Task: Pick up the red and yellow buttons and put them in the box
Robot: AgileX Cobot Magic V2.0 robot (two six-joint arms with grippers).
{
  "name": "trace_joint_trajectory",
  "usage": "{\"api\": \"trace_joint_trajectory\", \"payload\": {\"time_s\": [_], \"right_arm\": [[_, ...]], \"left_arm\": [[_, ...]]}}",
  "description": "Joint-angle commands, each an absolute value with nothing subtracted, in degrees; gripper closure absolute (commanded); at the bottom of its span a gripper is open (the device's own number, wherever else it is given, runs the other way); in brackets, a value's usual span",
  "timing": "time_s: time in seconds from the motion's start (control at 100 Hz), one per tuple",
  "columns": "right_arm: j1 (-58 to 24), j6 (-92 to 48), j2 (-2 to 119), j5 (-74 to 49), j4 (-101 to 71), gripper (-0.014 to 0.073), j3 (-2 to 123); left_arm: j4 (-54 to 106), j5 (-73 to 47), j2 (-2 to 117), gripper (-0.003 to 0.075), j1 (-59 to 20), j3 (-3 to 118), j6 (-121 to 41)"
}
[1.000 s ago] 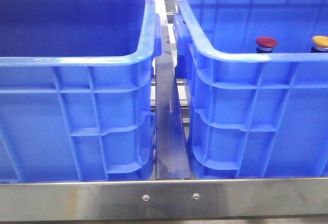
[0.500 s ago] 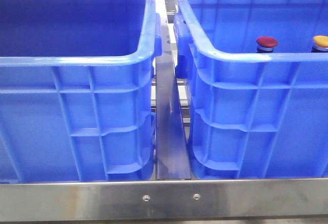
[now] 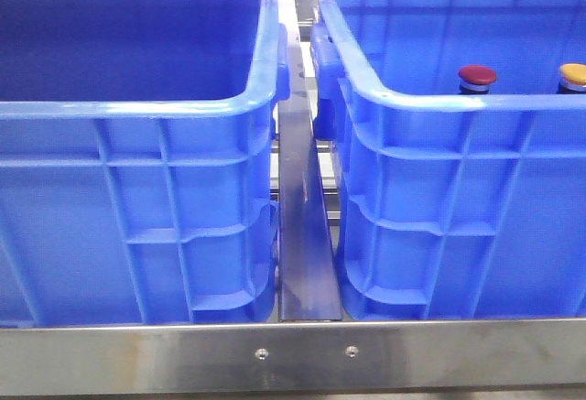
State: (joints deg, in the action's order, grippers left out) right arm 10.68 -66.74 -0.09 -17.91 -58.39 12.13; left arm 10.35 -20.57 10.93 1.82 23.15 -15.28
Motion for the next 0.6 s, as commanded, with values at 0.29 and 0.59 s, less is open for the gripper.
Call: {"api": "trace_joint_trajectory", "payload": {"time_s": [0.29,0.59], "right_arm": [[10.79,-66.99,0.46,-15.86,-59.87,0.0696,13.58],[10.79,-66.99,0.46,-15.83,-59.92,0.0696,13.58]], "left_arm": [[7.13,-6.13,10.48,0.0741,1.85,19.21,-8.37],[-3.01,0.50,2.27,0.0741,1.75,3.74,4.68]]}}
